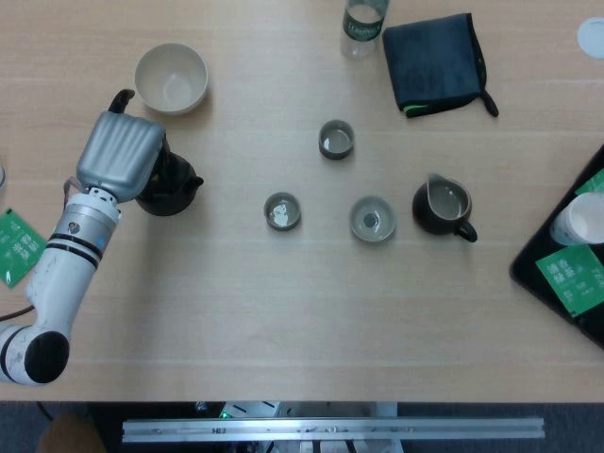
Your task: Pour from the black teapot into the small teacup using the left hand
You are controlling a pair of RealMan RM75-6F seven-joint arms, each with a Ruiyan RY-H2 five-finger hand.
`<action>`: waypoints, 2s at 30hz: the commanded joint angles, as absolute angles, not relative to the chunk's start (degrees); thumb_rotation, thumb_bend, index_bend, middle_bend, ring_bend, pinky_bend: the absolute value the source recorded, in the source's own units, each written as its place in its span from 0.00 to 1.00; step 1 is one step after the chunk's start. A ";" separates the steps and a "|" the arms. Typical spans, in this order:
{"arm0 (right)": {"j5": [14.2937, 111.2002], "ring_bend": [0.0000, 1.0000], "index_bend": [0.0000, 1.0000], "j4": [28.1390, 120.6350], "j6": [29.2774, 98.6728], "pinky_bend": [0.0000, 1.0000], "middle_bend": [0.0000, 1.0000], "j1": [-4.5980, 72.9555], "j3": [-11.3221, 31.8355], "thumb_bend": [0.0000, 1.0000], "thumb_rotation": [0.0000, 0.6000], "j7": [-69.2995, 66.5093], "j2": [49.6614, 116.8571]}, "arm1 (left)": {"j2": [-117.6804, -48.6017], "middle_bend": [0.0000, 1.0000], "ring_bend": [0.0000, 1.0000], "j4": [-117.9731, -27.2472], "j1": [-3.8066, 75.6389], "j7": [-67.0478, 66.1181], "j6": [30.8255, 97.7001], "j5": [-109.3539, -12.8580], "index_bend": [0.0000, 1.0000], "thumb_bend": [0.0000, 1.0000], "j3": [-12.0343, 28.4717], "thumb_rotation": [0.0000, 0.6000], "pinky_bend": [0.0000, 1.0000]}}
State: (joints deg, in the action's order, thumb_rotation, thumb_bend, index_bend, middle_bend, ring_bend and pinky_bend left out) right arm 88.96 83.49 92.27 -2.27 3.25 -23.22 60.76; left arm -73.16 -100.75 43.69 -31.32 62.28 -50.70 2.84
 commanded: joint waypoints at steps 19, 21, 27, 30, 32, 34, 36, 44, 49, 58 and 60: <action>89.10 0.23 0.36 82.61 92.39 0.23 0.39 -2.27 3.08 0.00 1.00 -24.18 61.17 | -77.45 1.00 0.83 -102.98 44.27 -37.55 65.68 -53.57 0.94 0.41 4.73 0.66 0.11; 89.10 0.23 0.36 82.41 92.35 0.23 0.39 -2.21 3.10 0.00 1.00 -24.37 61.26 | -77.83 1.00 0.83 -103.37 44.43 -38.32 65.85 -53.59 0.94 0.41 4.85 0.67 0.11; 89.10 0.23 0.36 81.91 92.10 0.23 0.39 -2.07 3.03 0.00 1.00 -24.82 61.58 | -79.89 1.00 0.83 -103.40 45.15 -41.47 66.63 -54.11 0.94 0.41 4.88 0.76 0.11; 88.96 0.23 0.36 81.69 92.11 0.23 0.39 -2.15 3.01 0.00 1.00 -25.01 61.61 | -80.99 1.00 0.83 -103.14 45.43 -42.80 67.16 -54.66 0.94 0.41 4.90 0.80 0.11; 88.88 0.23 0.36 81.55 92.13 0.23 0.39 -2.20 3.02 0.00 1.00 -25.13 61.62 | -81.60 1.00 0.83 -102.90 45.54 -43.52 67.46 -55.11 0.93 0.41 4.83 0.84 0.11; 88.84 0.23 0.36 81.46 92.13 0.23 0.39 -2.24 2.99 0.00 1.00 -25.23 61.64 | -82.14 1.00 0.83 -102.98 45.56 -43.71 67.49 -55.04 0.93 0.41 4.95 0.85 0.11; 88.81 0.23 0.36 81.44 92.10 0.23 0.39 -2.25 2.98 0.00 1.00 -25.29 61.65 | -82.42 1.00 0.83 -103.02 45.57 -43.83 67.57 -54.94 0.93 0.41 5.09 0.85 0.11; 88.75 0.23 0.36 81.17 92.00 0.23 0.39 -2.25 2.94 0.00 1.00 -25.45 61.79 | -83.96 1.00 0.83 -102.62 45.92 -45.59 67.91 -54.12 0.93 0.41 5.59 0.85 0.11; 88.58 0.23 0.36 81.04 91.98 0.23 0.39 -2.35 2.92 0.00 1.00 -25.51 61.76 | -85.57 1.00 0.83 -101.41 46.28 -46.78 68.20 -53.96 0.93 0.41 5.79 0.85 0.11; 88.37 0.23 0.36 81.18 92.02 0.23 0.39 -2.54 2.91 0.00 1.00 -25.46 61.53 | -88.90 1.00 0.83 -98.47 46.66 -48.25 68.79 -54.42 0.93 0.41 5.82 0.85 0.11; 88.35 0.23 0.36 81.19 92.01 0.23 0.39 -2.55 2.92 0.00 1.00 -25.48 61.52 | -89.82 1.00 0.82 -97.62 46.66 -48.48 68.88 -54.99 0.93 0.41 5.54 0.85 0.11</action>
State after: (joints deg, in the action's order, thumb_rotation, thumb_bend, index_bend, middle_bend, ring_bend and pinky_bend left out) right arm 88.35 81.19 92.01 -2.55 2.92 -25.48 61.52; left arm -89.36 -98.03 46.65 -48.32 68.79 -54.65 5.72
